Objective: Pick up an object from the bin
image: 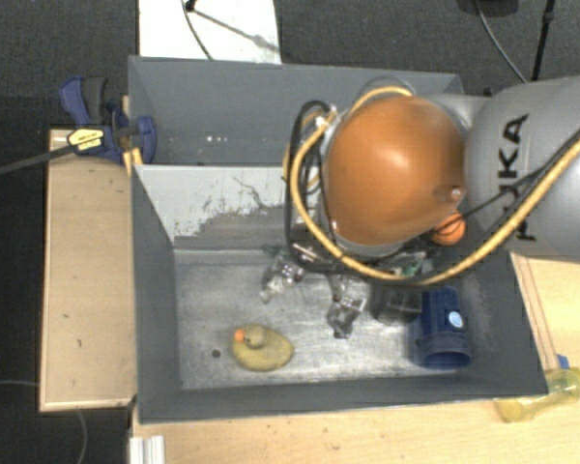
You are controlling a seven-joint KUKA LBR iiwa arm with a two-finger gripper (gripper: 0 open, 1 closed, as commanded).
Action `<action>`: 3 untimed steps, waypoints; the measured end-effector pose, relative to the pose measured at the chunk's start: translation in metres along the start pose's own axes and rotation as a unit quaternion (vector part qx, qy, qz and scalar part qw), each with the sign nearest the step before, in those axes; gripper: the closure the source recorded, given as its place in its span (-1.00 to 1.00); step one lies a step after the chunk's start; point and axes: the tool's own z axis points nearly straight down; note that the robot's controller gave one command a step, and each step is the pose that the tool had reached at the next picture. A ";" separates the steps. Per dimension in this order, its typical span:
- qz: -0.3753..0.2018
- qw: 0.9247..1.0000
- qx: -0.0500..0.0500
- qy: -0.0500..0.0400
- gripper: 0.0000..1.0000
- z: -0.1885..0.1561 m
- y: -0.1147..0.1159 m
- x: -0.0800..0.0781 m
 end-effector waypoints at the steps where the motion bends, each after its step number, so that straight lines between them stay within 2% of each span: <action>1: 0.006 1.000 0.003 -0.002 -1.00 0.050 0.000 -0.008; 2: 0.044 0.999 0.003 -0.003 1.00 0.157 0.001 -0.032; 3: 0.044 0.999 0.003 -0.003 1.00 0.157 0.001 -0.032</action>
Offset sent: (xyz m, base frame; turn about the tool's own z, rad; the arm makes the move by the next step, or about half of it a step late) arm 0.0098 0.0253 -0.1691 0.0839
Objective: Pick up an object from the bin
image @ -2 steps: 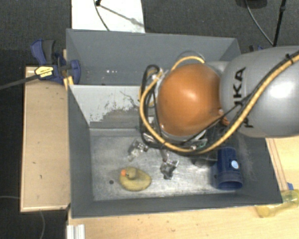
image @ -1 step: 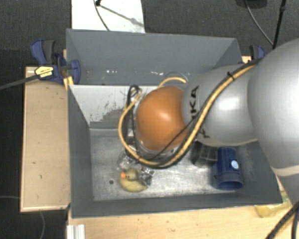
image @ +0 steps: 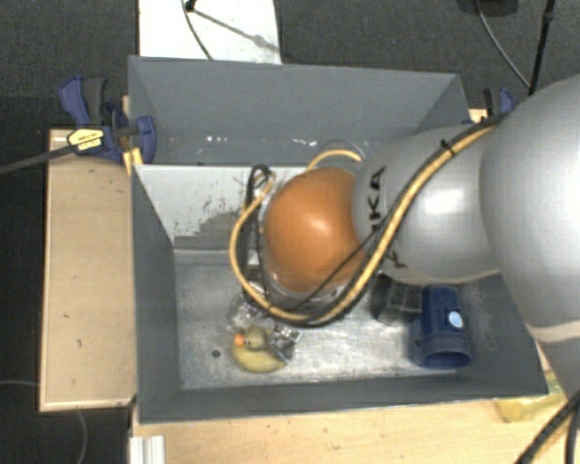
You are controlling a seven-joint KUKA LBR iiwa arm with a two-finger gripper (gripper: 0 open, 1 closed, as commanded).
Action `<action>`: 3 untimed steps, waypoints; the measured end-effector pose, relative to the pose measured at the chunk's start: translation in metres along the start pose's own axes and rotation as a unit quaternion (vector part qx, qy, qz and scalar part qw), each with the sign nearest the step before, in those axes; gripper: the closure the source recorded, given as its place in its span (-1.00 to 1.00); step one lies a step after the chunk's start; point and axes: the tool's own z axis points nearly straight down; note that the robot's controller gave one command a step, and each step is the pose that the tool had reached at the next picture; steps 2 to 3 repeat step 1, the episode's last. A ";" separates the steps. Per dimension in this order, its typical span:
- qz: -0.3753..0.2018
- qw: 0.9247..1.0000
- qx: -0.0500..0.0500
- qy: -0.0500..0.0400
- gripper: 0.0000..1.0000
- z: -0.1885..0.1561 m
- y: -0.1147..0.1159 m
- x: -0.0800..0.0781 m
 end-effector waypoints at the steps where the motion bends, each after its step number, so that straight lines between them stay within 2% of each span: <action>1: -0.011 1.000 -0.004 0.004 1.00 -0.189 -0.003 0.000; 3: -0.011 1.000 -0.004 0.004 1.00 -0.189 -0.003 0.000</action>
Offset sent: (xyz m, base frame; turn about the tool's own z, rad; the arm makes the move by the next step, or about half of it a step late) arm 0.0000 0.0000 0.0000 0.0000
